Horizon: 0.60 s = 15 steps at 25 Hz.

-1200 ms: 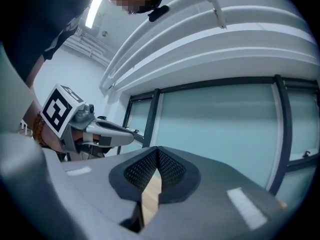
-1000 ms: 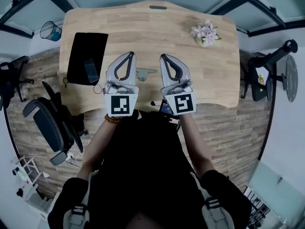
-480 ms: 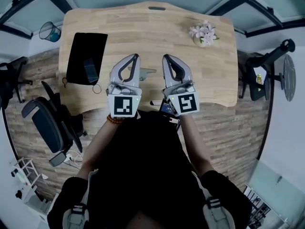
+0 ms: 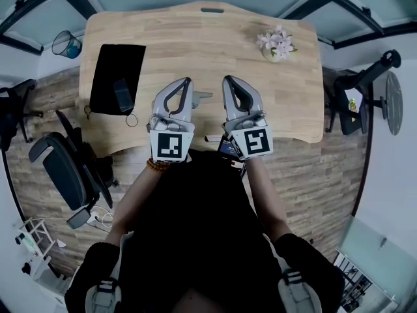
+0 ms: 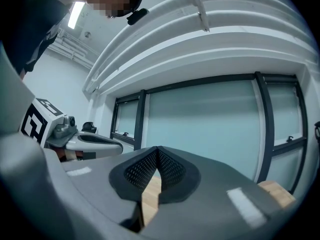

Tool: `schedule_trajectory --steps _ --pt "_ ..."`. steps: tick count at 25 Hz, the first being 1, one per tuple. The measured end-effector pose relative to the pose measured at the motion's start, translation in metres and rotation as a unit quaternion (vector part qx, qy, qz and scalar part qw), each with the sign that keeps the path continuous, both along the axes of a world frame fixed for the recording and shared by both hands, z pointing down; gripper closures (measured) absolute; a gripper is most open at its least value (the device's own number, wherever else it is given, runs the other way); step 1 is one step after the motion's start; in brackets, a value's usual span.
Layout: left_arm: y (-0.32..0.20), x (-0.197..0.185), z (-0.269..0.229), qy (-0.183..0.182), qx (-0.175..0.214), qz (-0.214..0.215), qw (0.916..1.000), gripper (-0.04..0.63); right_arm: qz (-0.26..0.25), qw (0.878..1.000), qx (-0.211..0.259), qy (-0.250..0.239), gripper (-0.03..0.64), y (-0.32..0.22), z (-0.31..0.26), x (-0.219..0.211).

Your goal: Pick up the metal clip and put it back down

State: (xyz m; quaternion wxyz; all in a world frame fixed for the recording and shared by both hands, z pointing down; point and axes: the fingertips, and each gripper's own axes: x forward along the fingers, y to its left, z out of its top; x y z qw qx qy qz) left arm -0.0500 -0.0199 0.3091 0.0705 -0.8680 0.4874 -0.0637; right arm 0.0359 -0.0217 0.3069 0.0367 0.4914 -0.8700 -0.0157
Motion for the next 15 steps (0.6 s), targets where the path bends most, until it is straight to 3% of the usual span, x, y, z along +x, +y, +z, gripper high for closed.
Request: schedule_trajectory --steps 15 --pt "0.034 -0.008 0.018 0.012 -0.021 0.003 0.9997 0.589 0.014 1.0 -0.02 -0.003 0.594 0.031 0.01 0.005"
